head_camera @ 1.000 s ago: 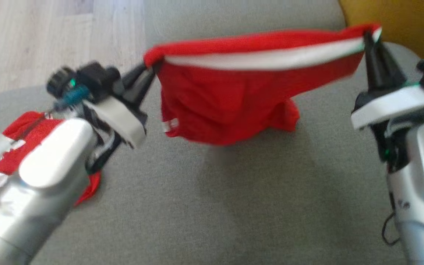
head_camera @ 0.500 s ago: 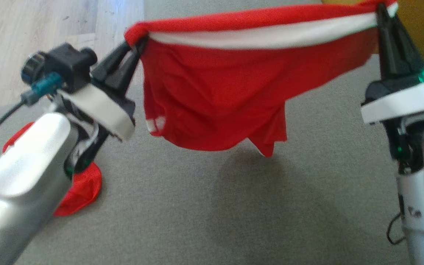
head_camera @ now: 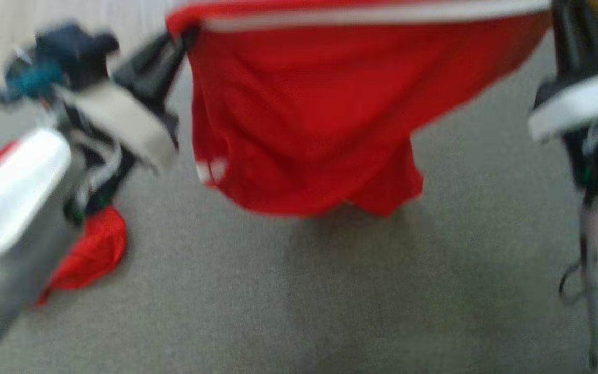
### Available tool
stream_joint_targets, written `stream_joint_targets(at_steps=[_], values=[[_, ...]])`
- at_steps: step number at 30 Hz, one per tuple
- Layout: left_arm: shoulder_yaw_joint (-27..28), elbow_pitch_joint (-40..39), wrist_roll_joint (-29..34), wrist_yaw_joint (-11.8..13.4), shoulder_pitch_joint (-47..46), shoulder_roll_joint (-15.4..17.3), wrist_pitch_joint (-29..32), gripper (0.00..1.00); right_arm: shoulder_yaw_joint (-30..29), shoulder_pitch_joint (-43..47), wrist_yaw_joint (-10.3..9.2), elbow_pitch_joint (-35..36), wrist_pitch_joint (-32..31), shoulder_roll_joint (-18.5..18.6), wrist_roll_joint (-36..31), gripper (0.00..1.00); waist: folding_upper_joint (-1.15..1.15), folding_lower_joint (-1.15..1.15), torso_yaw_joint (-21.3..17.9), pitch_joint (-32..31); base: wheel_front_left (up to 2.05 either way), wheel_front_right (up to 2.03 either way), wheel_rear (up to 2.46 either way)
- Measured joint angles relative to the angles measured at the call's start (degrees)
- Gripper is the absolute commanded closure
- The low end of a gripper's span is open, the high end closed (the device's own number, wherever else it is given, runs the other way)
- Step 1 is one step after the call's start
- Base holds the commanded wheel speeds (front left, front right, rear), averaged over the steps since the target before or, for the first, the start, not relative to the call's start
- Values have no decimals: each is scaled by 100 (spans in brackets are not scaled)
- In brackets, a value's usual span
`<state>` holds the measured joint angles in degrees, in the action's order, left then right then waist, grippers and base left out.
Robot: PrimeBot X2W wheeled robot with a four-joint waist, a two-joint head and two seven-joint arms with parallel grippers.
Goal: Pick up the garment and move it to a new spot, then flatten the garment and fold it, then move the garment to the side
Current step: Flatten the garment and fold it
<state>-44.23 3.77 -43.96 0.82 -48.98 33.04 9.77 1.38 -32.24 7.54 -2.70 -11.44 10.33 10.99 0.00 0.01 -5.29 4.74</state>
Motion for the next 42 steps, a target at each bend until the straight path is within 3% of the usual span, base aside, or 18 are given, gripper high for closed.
stream_joint_targets(at_steps=[8,13,20,29,35,42], values=[[243,1981,531,-400,-2359,-706,-537,100,146,-3117,0,-2076,964,188,-367,100,0,3,-59,1219,0,0,0],[267,2891,828,-590,-3105,-1140,-1259,100,-158,-4016,0,-3285,1681,133,-656,100,0,3,-66,1813,0,0,0],[-118,3732,894,-748,-2971,-1444,-1811,100,62,-3882,0,-4599,1937,75,-814,100,0,1,-13,2127,0,0,0],[-1426,4069,871,-842,-1697,-1429,-2153,100,1330,-3062,0,-5965,1839,249,-426,100,0,0,118,1994,0,0,0],[-2111,3673,552,-843,-1134,-1132,-2253,100,2321,-2739,0,-6027,1547,611,303,100,0,-2,186,1640,0,0,0],[-2479,3450,505,-844,-631,-993,-2321,100,3734,-2090,0,-5313,768,1277,1516,100,0,-2,226,1105,0,0,0]])
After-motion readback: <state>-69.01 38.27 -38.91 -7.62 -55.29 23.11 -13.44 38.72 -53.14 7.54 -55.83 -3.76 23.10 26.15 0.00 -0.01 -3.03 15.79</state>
